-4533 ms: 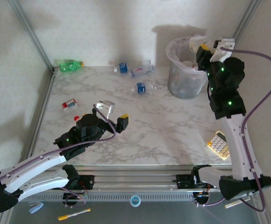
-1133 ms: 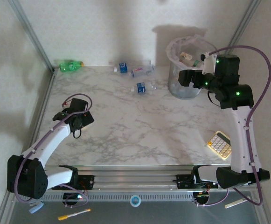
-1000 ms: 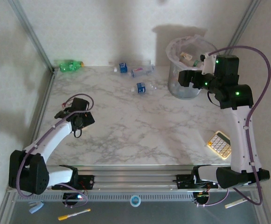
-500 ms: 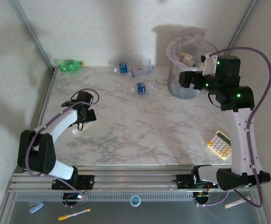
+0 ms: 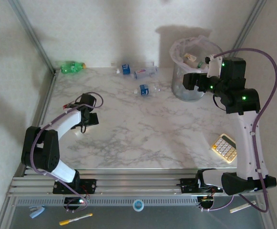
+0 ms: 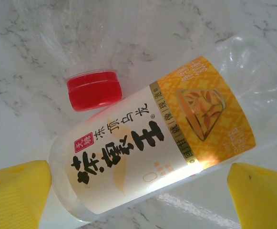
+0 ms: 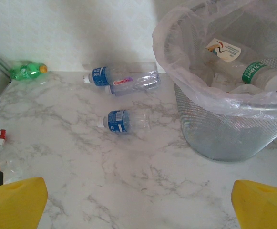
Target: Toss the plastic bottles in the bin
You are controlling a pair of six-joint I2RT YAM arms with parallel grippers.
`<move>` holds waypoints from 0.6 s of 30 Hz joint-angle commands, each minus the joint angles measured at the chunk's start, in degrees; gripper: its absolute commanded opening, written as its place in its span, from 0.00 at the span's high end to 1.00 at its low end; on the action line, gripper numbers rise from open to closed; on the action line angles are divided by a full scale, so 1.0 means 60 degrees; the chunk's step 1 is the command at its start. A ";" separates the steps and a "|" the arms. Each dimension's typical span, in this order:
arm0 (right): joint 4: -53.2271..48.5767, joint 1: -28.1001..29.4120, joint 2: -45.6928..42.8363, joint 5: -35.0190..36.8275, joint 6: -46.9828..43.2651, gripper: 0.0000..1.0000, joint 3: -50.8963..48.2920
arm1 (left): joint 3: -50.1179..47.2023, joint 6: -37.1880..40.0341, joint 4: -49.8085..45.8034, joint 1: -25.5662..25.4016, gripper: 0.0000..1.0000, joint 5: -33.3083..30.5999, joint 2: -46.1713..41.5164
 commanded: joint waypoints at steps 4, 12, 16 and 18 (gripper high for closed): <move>0.0227 0.0063 -0.0165 -0.0033 -0.0075 0.01 -0.0222 | -0.0556 -0.0048 0.0358 0.0006 0.09 0.1884 -0.0051; 0.0256 0.0069 -0.0204 0.0048 -0.0098 0.01 -0.0301 | -0.1115 -0.0276 0.0786 -0.0060 0.11 0.2751 -0.0548; 0.0289 0.0057 -0.0105 0.0075 0.0142 0.01 -0.0240 | -0.1363 -0.0292 0.1027 -0.0235 0.17 0.2928 -0.0641; 0.0283 0.0049 -0.0067 0.0042 0.0210 0.01 -0.0217 | -0.1476 -0.0294 0.1171 -0.0323 0.24 0.2994 -0.0651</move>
